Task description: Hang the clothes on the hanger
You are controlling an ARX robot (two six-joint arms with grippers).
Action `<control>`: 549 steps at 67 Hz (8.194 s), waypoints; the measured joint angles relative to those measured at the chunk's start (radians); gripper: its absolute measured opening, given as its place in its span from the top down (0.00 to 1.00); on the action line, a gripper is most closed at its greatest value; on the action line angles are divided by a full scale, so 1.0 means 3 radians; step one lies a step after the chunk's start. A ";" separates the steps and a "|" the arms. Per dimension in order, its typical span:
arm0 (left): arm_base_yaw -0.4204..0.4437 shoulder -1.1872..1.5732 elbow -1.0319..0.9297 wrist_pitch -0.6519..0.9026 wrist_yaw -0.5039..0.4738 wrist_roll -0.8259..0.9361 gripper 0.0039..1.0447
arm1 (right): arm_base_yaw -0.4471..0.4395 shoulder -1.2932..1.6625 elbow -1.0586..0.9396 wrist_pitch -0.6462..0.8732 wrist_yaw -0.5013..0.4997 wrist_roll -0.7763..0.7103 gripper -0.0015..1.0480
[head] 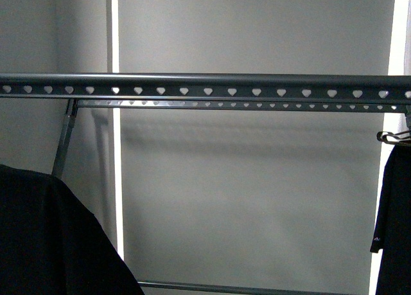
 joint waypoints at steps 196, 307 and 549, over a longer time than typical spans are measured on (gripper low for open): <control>-0.0153 0.0600 0.0975 -0.0076 0.2616 0.6620 0.96 | 0.0000 0.0000 0.0000 0.0000 0.0000 0.0000 0.07; -0.0500 0.1233 0.1339 0.0359 0.2686 0.8693 0.96 | -0.1316 0.2903 0.1489 0.1406 -0.2532 -0.0738 0.07; -0.0214 0.1152 0.1492 0.0750 0.0493 0.2188 0.06 | -0.1373 0.4871 0.3932 -0.1823 -0.2541 -0.2635 0.90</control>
